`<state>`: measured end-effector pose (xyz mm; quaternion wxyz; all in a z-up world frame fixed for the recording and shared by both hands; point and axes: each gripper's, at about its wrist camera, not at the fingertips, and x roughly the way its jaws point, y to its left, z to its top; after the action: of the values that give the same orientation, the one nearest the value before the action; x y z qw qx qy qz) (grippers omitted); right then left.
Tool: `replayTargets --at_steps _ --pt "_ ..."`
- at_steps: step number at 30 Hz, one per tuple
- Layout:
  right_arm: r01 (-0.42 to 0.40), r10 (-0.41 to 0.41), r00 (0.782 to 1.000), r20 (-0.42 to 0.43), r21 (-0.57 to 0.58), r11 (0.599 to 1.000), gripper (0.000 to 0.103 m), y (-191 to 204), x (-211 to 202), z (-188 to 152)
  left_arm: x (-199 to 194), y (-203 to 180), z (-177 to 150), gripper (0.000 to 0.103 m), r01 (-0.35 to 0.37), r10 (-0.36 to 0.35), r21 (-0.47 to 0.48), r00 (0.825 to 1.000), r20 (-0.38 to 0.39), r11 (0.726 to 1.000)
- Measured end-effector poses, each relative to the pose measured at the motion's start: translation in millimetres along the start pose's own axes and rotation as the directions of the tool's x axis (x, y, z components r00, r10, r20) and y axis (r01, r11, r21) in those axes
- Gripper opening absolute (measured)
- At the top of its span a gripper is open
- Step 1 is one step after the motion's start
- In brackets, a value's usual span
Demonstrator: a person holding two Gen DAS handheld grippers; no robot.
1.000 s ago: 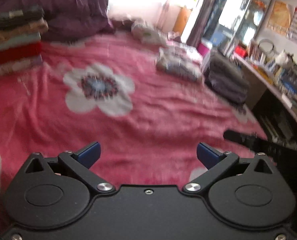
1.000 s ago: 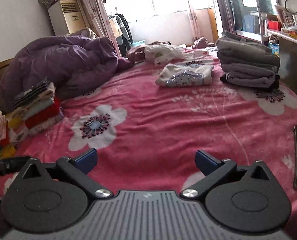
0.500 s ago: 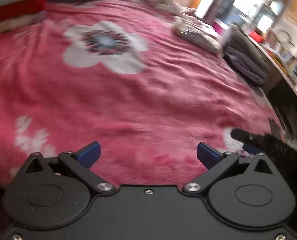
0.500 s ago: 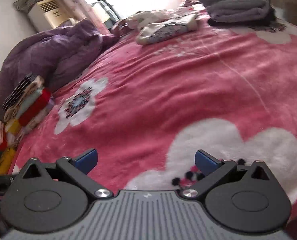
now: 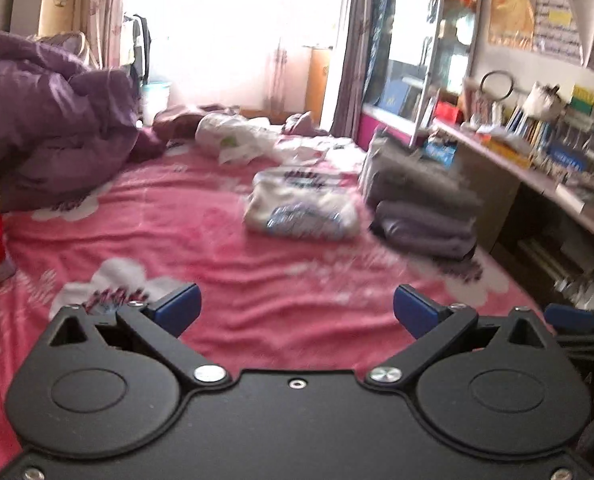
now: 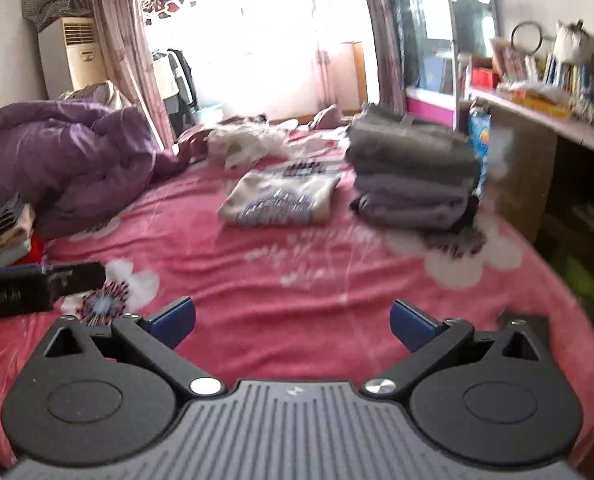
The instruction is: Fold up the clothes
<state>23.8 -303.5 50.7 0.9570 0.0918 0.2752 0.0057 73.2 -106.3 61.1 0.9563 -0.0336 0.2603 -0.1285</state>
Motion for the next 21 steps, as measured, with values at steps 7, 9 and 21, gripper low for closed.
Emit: replayTargets --at_steps 7,9,21 --pt "0.046 -0.045 0.998 0.038 -0.036 0.998 0.103 0 -11 28 4 -11 9 0.103 0.008 -0.008 0.006 0.999 -0.034 1.0" --pt "0.048 -0.046 0.998 0.035 -0.048 0.998 0.103 4 -12 29 3 -12 9 0.103 0.005 -0.005 0.004 0.999 -0.032 1.0" --pt "0.022 -0.021 1.0 0.019 -0.04 0.999 0.103 15 -16 23 -9 -3 5 0.103 0.023 -0.024 -0.014 0.999 -0.027 1.0"
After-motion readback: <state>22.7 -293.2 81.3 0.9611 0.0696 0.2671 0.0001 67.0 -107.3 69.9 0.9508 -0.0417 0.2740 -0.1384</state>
